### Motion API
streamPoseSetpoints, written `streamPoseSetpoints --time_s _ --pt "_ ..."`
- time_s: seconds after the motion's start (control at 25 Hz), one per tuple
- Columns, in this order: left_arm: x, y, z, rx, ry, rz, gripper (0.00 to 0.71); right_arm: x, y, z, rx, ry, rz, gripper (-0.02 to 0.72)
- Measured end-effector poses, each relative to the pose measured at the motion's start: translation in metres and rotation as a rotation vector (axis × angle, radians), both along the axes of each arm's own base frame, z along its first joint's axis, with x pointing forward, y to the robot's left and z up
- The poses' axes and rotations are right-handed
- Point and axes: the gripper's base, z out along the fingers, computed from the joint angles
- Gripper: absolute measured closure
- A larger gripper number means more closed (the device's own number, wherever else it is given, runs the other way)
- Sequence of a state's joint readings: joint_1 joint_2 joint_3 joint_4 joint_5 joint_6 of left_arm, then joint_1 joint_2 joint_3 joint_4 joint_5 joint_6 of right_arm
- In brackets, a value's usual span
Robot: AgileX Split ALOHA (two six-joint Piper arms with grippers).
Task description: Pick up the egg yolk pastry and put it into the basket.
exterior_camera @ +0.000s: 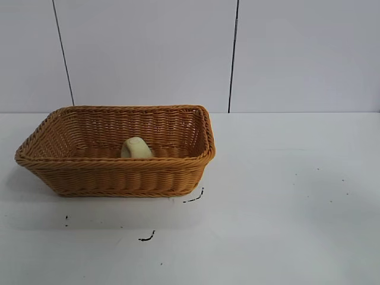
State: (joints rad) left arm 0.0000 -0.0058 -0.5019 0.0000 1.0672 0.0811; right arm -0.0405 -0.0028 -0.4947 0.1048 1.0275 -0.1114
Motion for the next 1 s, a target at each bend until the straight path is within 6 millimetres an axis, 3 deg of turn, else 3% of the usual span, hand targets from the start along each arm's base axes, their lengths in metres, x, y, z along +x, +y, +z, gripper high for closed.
streamPoseSetpoints --time_s 0.72,1.0 --pt "0.0000 0.0000 0.0000 0.000 0.000 0.000 0.014 -0.0010 -0.0003 -0.0001 0.000 -0.001 0.078 0.071" --pt "0.0000 0.0000 0.0000 0.000 0.000 0.000 0.014 -0.0006 -0.0001 -0.0001 0.000 -0.001 0.028 0.071"
